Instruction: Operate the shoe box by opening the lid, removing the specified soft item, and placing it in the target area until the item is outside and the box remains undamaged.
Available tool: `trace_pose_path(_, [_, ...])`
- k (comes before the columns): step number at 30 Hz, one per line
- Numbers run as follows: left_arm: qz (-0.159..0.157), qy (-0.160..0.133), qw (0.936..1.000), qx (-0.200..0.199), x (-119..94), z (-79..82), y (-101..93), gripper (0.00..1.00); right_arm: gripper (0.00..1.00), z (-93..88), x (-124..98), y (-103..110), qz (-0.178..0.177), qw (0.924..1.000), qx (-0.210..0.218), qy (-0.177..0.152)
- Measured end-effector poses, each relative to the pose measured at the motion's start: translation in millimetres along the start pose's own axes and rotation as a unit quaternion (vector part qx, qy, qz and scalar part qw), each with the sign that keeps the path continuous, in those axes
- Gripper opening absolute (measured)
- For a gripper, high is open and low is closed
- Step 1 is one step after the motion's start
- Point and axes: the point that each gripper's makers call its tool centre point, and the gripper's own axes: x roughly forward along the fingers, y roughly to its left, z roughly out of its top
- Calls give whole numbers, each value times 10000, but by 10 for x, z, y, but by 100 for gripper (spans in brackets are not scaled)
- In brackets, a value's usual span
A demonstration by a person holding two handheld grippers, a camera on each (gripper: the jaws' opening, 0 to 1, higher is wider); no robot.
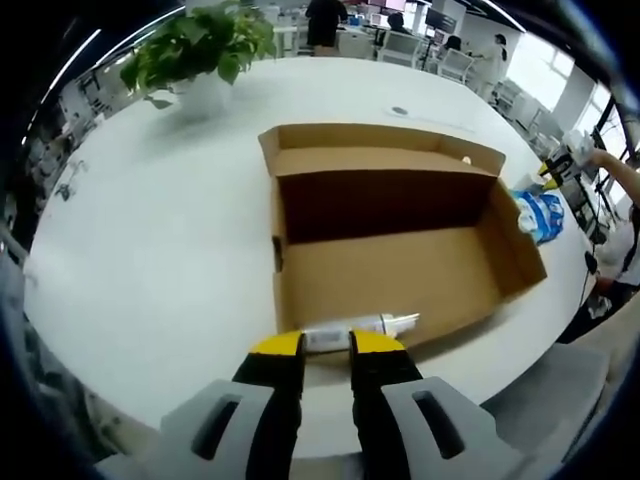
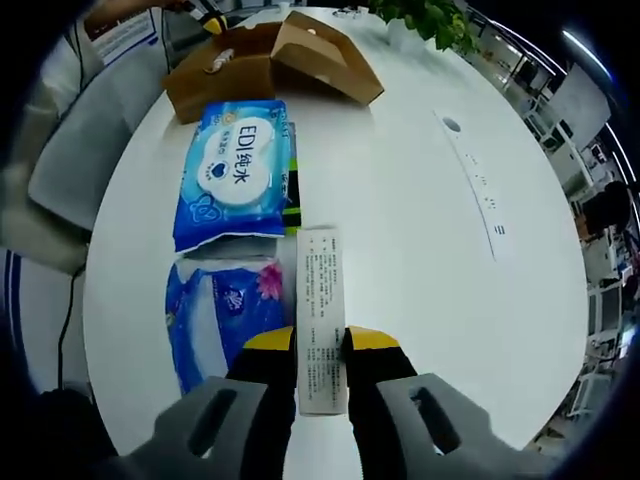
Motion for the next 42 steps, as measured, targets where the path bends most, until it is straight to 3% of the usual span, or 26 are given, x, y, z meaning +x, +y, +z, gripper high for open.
trace_pose_path(27, [-28,-98,9999,112,-46,27,29,18,17,-34,10,-21,-58,9998,-74,190])
trace_pose_path(35, [-56,-173,9993,320,-106,88,12,21,25,-29,20,-45,-137,9996,-94,218])
trace_pose_path(42, [-110,-213,9977,628,-173,155,-19,24,31,51,-71,-108,-354,9993,77,31])
